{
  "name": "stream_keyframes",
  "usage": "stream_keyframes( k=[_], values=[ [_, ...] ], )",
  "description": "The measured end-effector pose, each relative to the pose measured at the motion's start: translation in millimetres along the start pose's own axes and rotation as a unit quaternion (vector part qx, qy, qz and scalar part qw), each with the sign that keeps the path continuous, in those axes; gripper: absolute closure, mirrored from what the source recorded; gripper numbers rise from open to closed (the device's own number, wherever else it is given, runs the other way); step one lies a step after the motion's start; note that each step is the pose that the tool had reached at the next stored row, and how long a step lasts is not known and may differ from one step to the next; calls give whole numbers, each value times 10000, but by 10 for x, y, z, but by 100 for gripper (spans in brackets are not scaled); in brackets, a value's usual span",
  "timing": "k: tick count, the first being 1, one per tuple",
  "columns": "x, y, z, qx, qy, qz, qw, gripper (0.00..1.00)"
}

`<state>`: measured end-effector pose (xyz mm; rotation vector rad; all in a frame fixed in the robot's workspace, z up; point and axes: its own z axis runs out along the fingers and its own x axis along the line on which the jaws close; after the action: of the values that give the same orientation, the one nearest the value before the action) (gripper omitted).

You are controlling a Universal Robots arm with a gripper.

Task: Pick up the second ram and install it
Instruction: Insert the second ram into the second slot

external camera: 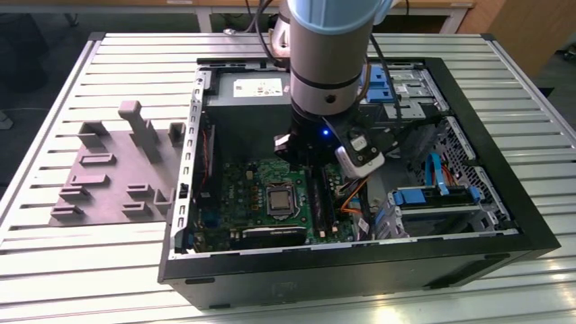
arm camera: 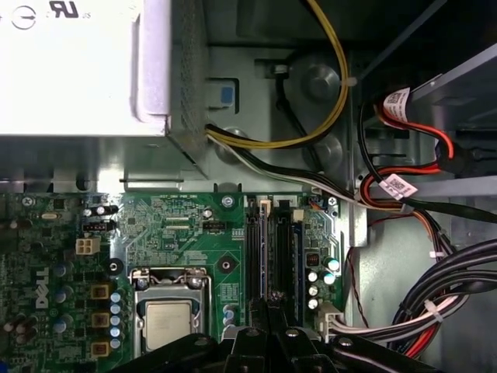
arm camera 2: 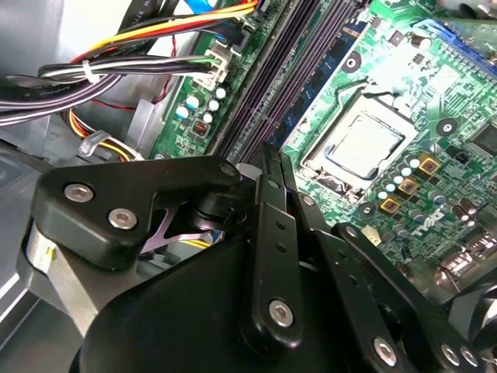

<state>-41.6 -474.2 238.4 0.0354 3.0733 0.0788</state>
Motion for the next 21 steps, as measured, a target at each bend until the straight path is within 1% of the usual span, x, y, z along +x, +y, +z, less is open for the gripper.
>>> stream_keyframes(
  k=[12,21],
  values=[
    [-29,-3,39,2,-2,31,10000,88],
    [-59,-3,52,3,-3,48,10000,88]
  ],
)
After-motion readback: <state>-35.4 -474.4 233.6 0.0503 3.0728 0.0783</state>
